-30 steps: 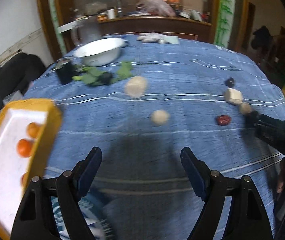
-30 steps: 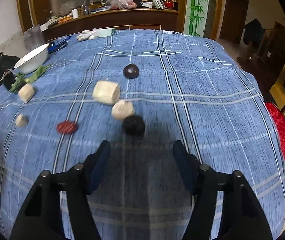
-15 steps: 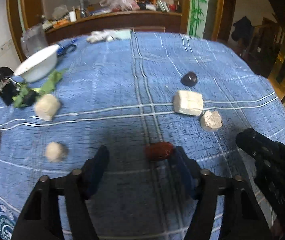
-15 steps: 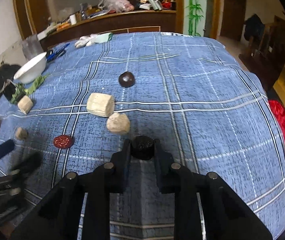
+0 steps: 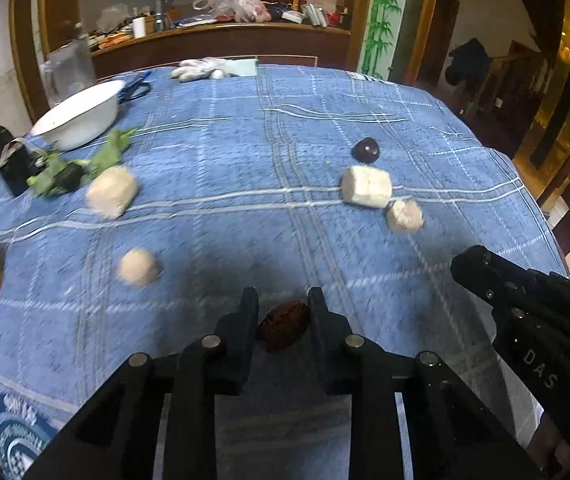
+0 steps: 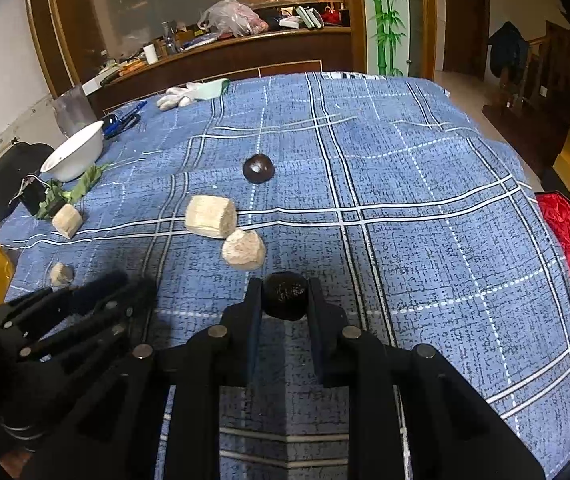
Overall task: Organize fruits
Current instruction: 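Carry the plum and date over the white tray with both grippers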
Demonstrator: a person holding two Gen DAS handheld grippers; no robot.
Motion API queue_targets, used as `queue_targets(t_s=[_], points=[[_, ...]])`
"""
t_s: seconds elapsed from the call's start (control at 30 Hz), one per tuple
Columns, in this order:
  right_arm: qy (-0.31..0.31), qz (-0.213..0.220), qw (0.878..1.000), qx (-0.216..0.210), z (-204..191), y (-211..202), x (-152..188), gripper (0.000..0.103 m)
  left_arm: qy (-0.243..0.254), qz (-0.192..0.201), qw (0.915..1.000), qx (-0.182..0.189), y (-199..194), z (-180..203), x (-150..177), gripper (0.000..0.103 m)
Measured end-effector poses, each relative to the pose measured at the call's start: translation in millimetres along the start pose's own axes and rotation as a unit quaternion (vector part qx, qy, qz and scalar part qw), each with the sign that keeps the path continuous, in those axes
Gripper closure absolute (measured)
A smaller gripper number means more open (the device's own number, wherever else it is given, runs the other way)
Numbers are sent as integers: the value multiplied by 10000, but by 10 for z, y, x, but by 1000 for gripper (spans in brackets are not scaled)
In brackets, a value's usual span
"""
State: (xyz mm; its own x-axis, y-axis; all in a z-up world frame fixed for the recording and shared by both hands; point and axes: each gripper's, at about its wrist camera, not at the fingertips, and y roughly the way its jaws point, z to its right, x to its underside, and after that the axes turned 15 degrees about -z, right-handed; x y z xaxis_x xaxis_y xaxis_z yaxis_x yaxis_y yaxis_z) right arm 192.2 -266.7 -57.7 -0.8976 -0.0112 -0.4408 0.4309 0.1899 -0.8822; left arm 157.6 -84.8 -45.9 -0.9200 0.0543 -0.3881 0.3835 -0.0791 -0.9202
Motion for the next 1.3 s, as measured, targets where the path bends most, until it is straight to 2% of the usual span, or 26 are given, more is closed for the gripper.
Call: queue_targets(t_s=[0.27,0.53,0.83,1.3], points=[[-297,-57,9995,-13,-290,-136,304,80,-180,25,9994,-290,-276,-211,418,78],[-419,-38,9991,-84,-567,-284,647,80,-313,137,9985,-419,-449,-382,664,78],[-404,0,9991,-89,-763,-379,873,80,-353,288,9982,-400,-584,-466,835,78],[-414,72,9990,-176,-961,-437,1071,80,-436,396,9964,-602,-606,-579,1010,79]])
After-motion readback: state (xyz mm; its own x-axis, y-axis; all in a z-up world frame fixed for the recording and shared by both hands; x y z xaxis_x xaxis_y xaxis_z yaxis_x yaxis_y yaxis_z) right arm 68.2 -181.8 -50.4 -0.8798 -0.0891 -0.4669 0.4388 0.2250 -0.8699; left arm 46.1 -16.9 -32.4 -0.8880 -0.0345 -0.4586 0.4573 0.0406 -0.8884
